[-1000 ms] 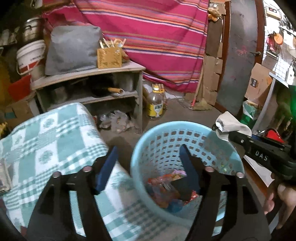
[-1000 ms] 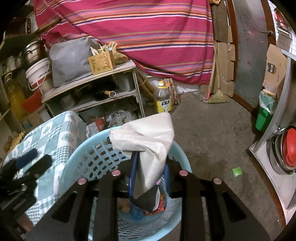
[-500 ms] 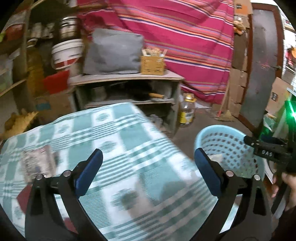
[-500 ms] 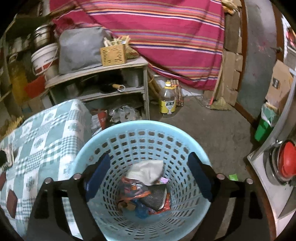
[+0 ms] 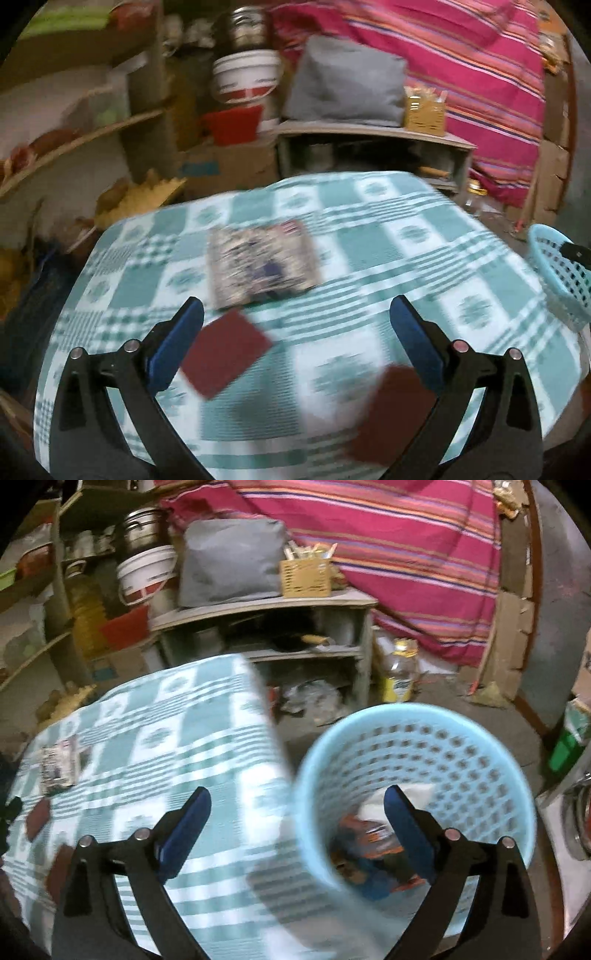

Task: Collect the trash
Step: 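Return both tools over the table toward the maroon pads, then grasp a maroon scouring pad with the left tool while the right tool grasps another maroon pad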

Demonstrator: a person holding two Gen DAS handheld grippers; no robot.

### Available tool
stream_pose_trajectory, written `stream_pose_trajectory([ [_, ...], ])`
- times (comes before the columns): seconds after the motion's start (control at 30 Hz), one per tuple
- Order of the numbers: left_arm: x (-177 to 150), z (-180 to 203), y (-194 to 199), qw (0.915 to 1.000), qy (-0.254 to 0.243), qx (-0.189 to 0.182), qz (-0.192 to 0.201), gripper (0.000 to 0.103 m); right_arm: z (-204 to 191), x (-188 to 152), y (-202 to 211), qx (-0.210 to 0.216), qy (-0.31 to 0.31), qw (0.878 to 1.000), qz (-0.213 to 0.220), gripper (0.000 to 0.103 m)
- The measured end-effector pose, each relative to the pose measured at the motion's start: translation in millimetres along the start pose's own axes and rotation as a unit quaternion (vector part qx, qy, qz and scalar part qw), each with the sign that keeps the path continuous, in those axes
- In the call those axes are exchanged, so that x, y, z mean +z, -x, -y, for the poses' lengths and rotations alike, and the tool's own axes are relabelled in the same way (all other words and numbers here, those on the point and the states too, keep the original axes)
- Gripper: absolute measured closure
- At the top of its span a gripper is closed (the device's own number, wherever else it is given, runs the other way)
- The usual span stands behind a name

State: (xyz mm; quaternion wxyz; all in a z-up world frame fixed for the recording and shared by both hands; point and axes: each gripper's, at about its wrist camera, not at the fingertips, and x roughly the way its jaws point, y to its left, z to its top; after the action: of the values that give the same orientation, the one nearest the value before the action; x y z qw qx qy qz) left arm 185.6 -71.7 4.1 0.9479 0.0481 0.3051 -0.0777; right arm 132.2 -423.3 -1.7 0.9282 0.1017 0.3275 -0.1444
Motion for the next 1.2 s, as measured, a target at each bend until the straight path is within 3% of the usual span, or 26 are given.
stream_pose_trajectory([
  [0.17,-17.2,-47.9,-21.3,0.9986,0.032,0.002,-0.041,0.006,-46.4,-11.9,-1.4,0.028,0.008,1.000,0.000,0.010],
  [0.3,-25.9,-57.6,-36.3,0.9974,0.011,0.013,-0.069,0.006,-79.7,-20.5,-5.3,0.039,0.038,0.999,-0.005,0.010],
  [0.77,-27.1,-69.2,-84.3,0.9872,0.019,-0.024,-0.156,0.006,-141.4,-35.3,-24.0,0.050,0.106,0.993,-0.035,0.010],
  [0.97,-26.1,-68.4,-86.5,0.9872,0.018,-0.029,-0.156,0.006,-151.8,-41.4,-21.7,0.046,0.131,0.990,-0.036,0.010],
  [1.2,-25.2,-66.0,-79.5,0.9890,0.018,-0.040,-0.141,0.021,-164.9,-52.1,-16.4,0.050,0.156,0.986,-0.038,0.010],
])
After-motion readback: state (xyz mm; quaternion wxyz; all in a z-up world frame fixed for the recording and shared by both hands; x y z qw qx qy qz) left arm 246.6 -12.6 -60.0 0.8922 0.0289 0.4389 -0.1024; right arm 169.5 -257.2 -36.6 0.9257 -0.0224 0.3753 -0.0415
